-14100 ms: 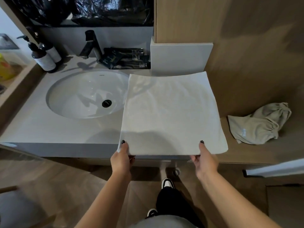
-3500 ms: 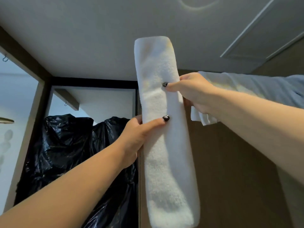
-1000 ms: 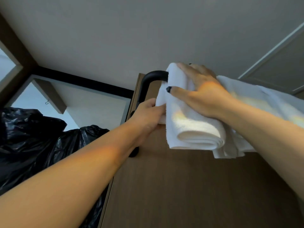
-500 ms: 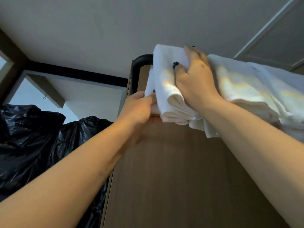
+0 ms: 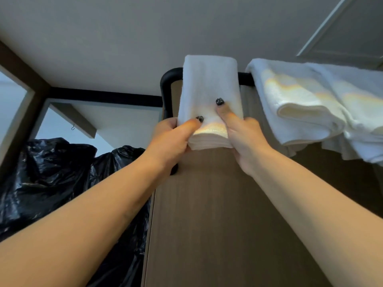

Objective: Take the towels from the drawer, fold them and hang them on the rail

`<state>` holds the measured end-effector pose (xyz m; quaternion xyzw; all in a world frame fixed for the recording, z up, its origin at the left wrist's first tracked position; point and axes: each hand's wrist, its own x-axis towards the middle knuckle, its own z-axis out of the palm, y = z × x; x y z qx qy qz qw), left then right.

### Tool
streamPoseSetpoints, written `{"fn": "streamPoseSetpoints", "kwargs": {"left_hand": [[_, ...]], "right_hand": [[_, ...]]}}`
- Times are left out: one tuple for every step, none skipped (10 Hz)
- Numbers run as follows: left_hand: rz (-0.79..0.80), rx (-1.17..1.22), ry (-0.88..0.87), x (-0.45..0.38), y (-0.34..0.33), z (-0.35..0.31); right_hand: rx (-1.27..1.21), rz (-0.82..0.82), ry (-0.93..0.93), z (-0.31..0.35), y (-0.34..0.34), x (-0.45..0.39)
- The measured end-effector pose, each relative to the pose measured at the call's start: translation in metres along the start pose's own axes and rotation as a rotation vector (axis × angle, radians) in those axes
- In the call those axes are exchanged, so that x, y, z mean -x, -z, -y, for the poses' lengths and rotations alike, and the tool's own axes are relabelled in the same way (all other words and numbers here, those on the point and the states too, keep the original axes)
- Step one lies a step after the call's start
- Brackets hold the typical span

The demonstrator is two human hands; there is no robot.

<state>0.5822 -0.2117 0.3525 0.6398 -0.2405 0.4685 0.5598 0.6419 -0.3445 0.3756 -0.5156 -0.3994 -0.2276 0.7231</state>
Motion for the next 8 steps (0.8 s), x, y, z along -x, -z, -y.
{"fn": "streamPoseSetpoints", "kwargs": {"left_hand": [[-0.028,-0.034,0.006,0.004,0.0,0.0],[-0.07,-0.065,0.005,0.007,0.0,-0.003],[-0.097,-0.125,0.016,0.01,-0.002,-0.009],[-0.065,-0.098,0.065,0.014,0.001,-0.012],[-0.007,-0.157,0.105,0.019,0.012,-0.005],[0.032,-0.291,0.128,0.027,0.029,0.0],[0.099,-0.438,0.183,0.036,0.05,0.003],[0.109,-0.569,0.136,0.041,0.076,0.002]], "right_hand": [[0.02,-0.033,0.036,0.0,-0.003,0.003],[0.041,-0.027,0.013,-0.002,-0.001,0.005],[0.046,0.005,0.002,-0.003,0.005,0.011],[0.107,0.082,0.002,-0.001,0.013,0.022],[0.231,0.134,-0.049,-0.002,0.019,0.037],[0.326,0.023,-0.075,-0.006,0.02,0.045],[0.388,-0.083,-0.073,-0.005,0.012,0.059],[0.344,-0.191,-0.081,-0.004,0.003,0.077]]}}
